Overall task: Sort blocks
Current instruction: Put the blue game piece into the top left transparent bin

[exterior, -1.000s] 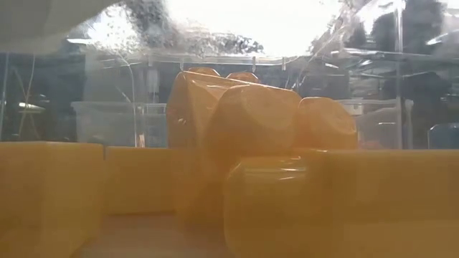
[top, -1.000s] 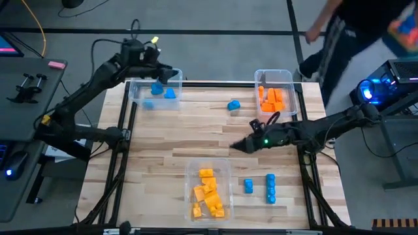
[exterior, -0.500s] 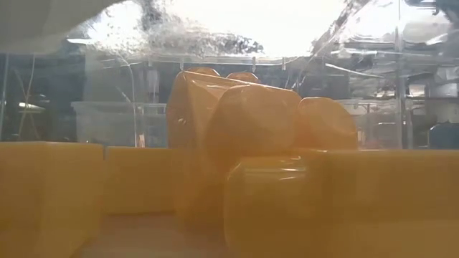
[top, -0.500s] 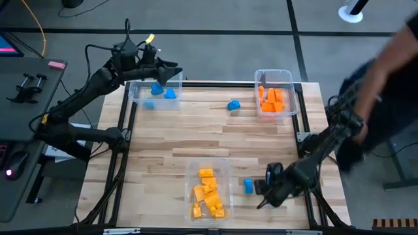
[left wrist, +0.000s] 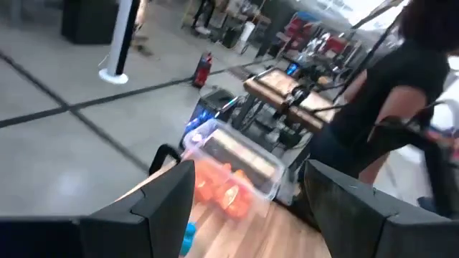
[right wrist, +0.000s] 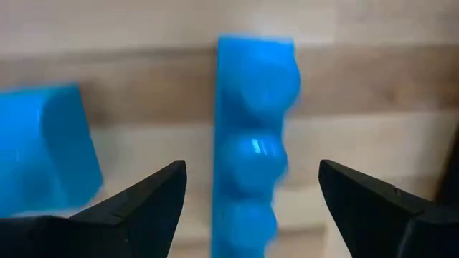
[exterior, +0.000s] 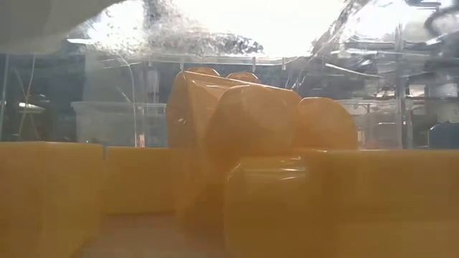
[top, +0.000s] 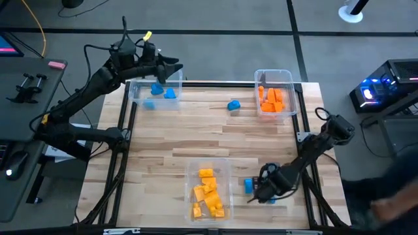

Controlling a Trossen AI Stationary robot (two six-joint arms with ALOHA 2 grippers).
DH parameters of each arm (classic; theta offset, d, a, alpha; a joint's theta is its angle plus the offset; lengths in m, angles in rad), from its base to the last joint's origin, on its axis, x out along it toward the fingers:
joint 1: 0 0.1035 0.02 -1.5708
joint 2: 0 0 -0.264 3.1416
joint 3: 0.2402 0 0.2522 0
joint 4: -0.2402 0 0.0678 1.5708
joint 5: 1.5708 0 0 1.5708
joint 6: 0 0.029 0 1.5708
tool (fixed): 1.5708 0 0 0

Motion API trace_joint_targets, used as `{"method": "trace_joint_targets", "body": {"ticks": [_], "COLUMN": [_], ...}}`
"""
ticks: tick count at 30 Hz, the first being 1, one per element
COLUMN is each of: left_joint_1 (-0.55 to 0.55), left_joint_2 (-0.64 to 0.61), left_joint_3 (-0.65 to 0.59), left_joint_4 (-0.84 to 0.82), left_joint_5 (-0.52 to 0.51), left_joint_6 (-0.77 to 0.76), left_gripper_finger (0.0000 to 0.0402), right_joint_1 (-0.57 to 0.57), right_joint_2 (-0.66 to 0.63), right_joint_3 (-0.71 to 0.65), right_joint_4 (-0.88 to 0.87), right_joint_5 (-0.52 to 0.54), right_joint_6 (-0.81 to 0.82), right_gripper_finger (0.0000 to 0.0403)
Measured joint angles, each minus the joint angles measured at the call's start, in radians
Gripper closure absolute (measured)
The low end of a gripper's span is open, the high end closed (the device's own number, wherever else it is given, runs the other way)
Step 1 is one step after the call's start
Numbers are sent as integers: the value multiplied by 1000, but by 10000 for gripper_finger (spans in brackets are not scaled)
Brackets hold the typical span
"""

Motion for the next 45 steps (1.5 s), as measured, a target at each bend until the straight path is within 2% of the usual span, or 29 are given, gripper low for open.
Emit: {"method": "trace_joint_targets", "body": {"ticks": [5, 8, 11, 15, 16, 20, 25, 29, 32, 34, 38, 41, 45], "left_joint_1": [32, 48, 68, 105, 115, 151, 167, 167, 167, 166, 149, 136, 117], "left_joint_2": [0, -1, -1, -1, -1, -2, -2, -1, -1, -1, -1, -4, -6], "left_joint_3": [0, 0, 0, 0, 0, 1, 1, 1, 1, 1, 1, 1, 1], "left_joint_4": [160, 274, 385, 575, 626, 775, 820, 820, 844, 878, 956, 999, 999], "left_joint_5": [145, 217, 261, 298, 309, 336, 338, 373, 432, 456, 465, 466, 465], "left_joint_6": [-78, -127, -177, -243, -253, -257, -256, -260, -307, -357, -453, -502, -527], "left_gripper_finger": [151, 151, 151, 151, 151, 151, 151, 151, 151, 151, 151, 151, 151], "right_joint_1": [-42, -61, -68, -66, -66, -86, -177, -333, -491, -604, -814, -934, -1035], "right_joint_2": [2, 2, 0, -20, -24, -43, -69, -70, -71, -71, -28, 31, 121], "right_joint_3": [-109, -133, -112, -26, 1, 116, 294, 420, 450, 444, 425, 424, 423], "right_joint_4": [188, 221, 170, 55, 16, -119, -213, -169, 30, 232, 706, 976, 1188], "right_joint_5": [-10, -5, 1, 11, 27, 167, 495, 707, 787, 771, 610, 461, 300], "right_joint_6": [-1, -8, -32, -62, -67, -105, -282, -578, -889, -1122, -1487, -1588, -1583], "right_gripper_finger": [91, 110, 164, 278, 283, 280, 280, 280, 280, 280, 280, 280, 280]}}
